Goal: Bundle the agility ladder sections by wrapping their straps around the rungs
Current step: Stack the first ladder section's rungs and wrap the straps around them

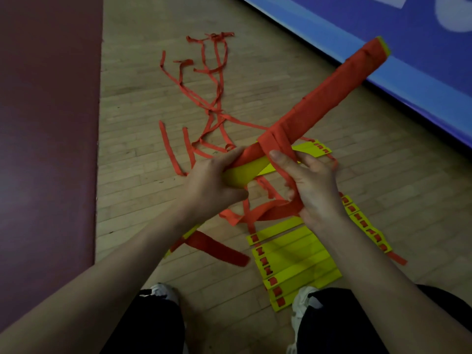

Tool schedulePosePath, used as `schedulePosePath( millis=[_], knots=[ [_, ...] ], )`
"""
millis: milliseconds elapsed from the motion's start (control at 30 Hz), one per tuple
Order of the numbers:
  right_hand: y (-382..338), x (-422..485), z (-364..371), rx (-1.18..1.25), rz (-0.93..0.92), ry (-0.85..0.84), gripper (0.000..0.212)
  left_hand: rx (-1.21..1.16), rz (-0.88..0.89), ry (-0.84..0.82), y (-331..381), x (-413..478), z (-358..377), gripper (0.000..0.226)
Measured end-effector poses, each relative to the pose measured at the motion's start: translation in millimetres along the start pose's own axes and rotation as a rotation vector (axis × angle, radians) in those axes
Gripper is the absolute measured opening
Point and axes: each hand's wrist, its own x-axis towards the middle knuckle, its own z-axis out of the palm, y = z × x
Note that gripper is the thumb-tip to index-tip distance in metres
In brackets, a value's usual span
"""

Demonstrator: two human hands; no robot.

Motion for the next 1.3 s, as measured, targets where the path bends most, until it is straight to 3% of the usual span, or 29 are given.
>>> schedulePosePath(
  millis=[167,333,467,567,600,700,800,967,1100,1167,1300],
  knots=[
    [-4.3,-0.8,1.1,0.002,0.061,-0.053,0.036,-0.484,-0.217,-0.099,11.2,1.2,-9.5,0.071],
    [-14.1,-2.1,-0.8,0.105,0.033,-0.165,0.034,-0.746,-0.173,-0.241,11.7,0.2,-16.0,0.052],
    [-21.5,-2.4,-4.4,0.221,0.038,-0.334,0.022,-0.969,-0.155,-0.419,9.0,-0.8,-14.0,0.051],
    [-23.6,-3.7,-6.8,0.231,0.014,-0.418,0.060,-1.202,-0.149,-0.632,4.5,-0.9,-9.2,0.051],
    [-24.1,-4.0,-7.3,0.208,-0.007,-0.416,0.061,-1.257,-0.157,-0.697,3.8,-0.5,-6.9,0.052],
    [-23.0,-0.5,-7.6,0.123,-0.078,-0.324,0.026,-1.330,-0.163,-0.793,5.0,0.6,2.9,0.039],
    [-19.8,-0.1,-5.0,0.068,-0.100,-0.147,0.030,-1.172,-0.226,-0.690,9.8,3.2,6.1,0.033],
    [-9.9,-0.5,-1.3,-0.069,-0.117,0.065,0.030,-0.248,-0.017,-0.326,10.2,-1.2,5.3,0.019],
    [-8.7,-1.8,0.4,-0.104,-0.159,0.193,0.037,0.285,0.186,-0.077,2.8,-12.0,23.9,0.065],
    [-9.0,-2.0,-0.1,-0.089,-0.150,0.209,0.037,0.366,0.242,-0.022,1.9,-13.7,28.4,0.075],
    [-7.4,-1.4,-0.6,-0.087,-0.102,0.161,0.034,0.364,0.268,0.064,0.0,-12.7,28.8,0.066]
  ],
)
